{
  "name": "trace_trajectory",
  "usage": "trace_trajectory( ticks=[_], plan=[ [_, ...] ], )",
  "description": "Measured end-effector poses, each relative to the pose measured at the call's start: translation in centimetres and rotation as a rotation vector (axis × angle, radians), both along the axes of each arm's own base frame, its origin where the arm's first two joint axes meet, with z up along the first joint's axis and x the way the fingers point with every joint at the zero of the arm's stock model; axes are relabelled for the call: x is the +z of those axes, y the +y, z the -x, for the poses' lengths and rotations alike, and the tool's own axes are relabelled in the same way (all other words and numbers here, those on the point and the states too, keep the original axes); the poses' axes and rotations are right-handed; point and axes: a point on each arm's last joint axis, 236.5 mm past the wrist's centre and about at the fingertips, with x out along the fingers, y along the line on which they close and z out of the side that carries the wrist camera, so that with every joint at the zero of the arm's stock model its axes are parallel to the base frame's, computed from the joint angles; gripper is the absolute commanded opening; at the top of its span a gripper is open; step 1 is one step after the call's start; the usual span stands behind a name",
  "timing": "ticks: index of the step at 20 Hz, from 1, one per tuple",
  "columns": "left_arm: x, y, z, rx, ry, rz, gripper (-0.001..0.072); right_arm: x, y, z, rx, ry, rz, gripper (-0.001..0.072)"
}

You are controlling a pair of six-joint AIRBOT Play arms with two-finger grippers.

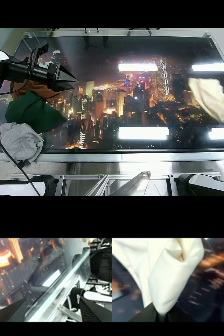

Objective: Fold the shirts.

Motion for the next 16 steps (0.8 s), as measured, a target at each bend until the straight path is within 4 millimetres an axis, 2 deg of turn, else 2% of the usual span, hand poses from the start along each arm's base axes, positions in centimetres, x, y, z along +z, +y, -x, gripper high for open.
trace_trajectory(
  ticks=[2, 3, 4, 6, 7, 8, 9, 12, 13, 14, 15, 16],
  plan=[
    [0.0, -0.4, 0.2, -0.011, 0.0, 0.0, 0.0699, -2.6, -2.4, 6.4, -0.116, 0.114, -0.015, 0.0018],
    [0.0, -0.7, 0.3, -0.018, 0.0, 0.0, 0.0699, -3.6, -2.8, 9.2, -0.166, 0.159, -0.034, 0.0018],
    [0.0, -1.0, 0.4, -0.024, -0.001, 0.0, 0.0699, -4.3, -3.3, 11.7, -0.217, 0.196, -0.05, 0.0018],
    [0.0, -1.7, 0.6, -0.04, -0.001, 0.0, 0.0699, -4.9, -4.4, 15.5, -0.299, 0.234, -0.055, 0.0026],
    [0.0, -1.9, 0.7, -0.046, -0.001, -0.001, 0.0699, -5.0, -4.7, 17.0, -0.332, 0.244, -0.058, 0.02],
    [0.0, -2.1, 0.8, -0.049, -0.001, -0.001, 0.07, -5.0, -4.8, 18.2, -0.353, 0.256, -0.066, 0.0507],
    [0.0, -2.2, 0.8, -0.051, 0.0, -0.001, 0.07, -5.1, -4.6, 19.4, -0.37, 0.271, -0.082, 0.0582],
    [0.0, -2.4, 0.9, -0.054, 0.0, -0.001, 0.0699, -4.8, -3.4, 21.4, -0.396, 0.304, -0.148, 0.0547],
    [0.0, -2.3, 0.9, -0.053, 0.0, -0.001, 0.0694, -4.4, -3.2, 21.7, -0.406, 0.311, -0.167, 0.0327],
    [0.1, -2.1, 0.8, -0.05, -0.001, -0.001, 0.0429, -3.7, -3.1, 21.8, -0.412, 0.312, -0.177, 0.0078],
    [0.2, -1.7, 0.6, -0.044, -0.005, -0.001, -0.001, -2.8, -3.1, 21.5, -0.414, 0.306, -0.184, 0.0019],
    [0.5, -1.4, 0.5, -0.039, -0.013, -0.001, -0.0003, -1.6, -3.0, 20.6, -0.408, 0.282, -0.185, 0.0019]
  ],
)
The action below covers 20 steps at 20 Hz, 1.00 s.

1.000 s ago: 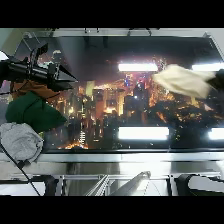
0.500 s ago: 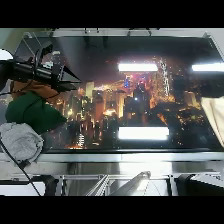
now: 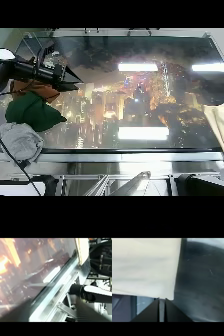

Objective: Fold the shirts.

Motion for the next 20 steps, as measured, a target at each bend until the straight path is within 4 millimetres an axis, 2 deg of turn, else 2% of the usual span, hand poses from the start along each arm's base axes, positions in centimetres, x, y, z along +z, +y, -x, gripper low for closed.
trace_trajectory(
  ticks=[2, 4, 5, 6, 7, 9, 11, 14, 15, 17, 20],
  plan=[
    [1.2, 1.0, -0.7, 0.014, -0.039, -0.002, -0.0003, 2.7, 0.1, -3.6, 0.032, -0.095, 0.038, 0.0018],
    [2.9, 2.1, -1.3, 0.02, -0.09, -0.008, -0.0003, 5.9, 1.6, -9.4, 0.112, -0.253, 0.072, 0.0018],
    [3.8, 2.5, -1.2, 0.012, -0.112, -0.011, -0.0003, 7.8, 3.3, -12.8, 0.183, -0.344, 0.083, 0.0018],
    [4.8, 2.7, -0.8, 0.003, -0.133, -0.015, -0.0003, 9.3, 5.1, -15.4, 0.252, -0.409, 0.088, 0.0018],
    [5.5, 2.8, -0.2, -0.008, -0.149, -0.019, -0.0004, 10.9, 7.8, -18.3, 0.34, -0.474, 0.089, 0.0019],
    [6.1, 2.5, 1.8, -0.027, -0.175, -0.023, -0.0003, 12.6, 14.5, -21.8, 0.521, -0.558, 0.06, 0.0018],
    [5.5, 1.5, 4.7, -0.033, -0.172, -0.017, -0.0003, 12.3, 22.4, -22.5, 0.699, -0.593, -0.014, 0.0018],
    [2.0, -0.3, 10.3, -0.018, -0.099, -0.012, -0.0002, 9.3, 32.1, -19.9, 0.905, -0.592, -0.127, 0.0018],
    [0.5, -0.7, 12.2, -0.008, -0.067, -0.01, -0.0003, 8.1, 34.2, -19.0, 0.953, -0.587, -0.143, 0.0018],
    [-2.3, -1.2, 15.2, 0.018, -0.011, -0.011, -0.0002, 6.3, 37.0, -17.7, 1.018, -0.583, -0.166, 0.0019],
    [-4.9, -0.9, 17.7, 0.072, 0.034, -0.014, -0.0002, 5.2, 39.2, -16.9, 1.072, -0.597, -0.186, 0.0019]
  ],
)
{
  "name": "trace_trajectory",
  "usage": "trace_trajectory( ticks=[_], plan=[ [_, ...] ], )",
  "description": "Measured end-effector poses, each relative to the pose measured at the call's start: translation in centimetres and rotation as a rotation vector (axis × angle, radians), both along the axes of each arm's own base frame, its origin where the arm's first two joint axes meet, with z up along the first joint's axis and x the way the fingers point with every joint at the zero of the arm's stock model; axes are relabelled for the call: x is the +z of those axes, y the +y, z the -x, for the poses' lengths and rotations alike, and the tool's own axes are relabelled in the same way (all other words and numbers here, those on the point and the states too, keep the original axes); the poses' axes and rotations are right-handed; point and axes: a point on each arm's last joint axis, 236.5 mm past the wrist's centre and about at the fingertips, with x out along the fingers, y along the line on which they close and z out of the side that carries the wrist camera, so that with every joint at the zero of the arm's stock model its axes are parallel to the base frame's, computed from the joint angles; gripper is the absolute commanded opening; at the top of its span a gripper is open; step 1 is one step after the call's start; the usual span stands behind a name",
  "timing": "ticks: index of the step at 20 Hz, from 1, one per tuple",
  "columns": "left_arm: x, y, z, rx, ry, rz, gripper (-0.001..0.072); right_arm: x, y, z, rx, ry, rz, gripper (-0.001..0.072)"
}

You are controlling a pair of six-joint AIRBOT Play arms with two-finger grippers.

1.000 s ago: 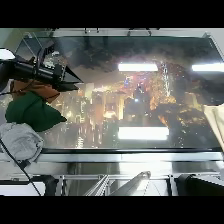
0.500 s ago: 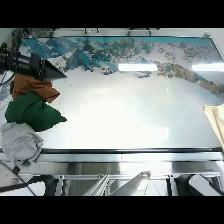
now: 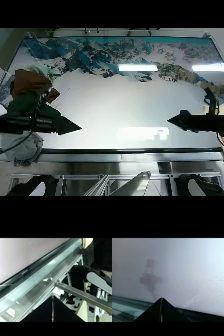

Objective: Fold the shirts.

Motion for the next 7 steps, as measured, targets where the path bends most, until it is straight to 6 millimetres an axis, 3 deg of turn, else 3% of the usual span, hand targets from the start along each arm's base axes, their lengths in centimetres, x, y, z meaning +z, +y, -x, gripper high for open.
trace_trajectory(
  ticks=[7],
  plan=[
    [-1.0, 1.7, 1.1, 0.121, -0.03, -0.005, -0.0002, -0.4, 1.2, 0.4, 0.021, -0.006, -0.016, 0.0019]
  ],
)
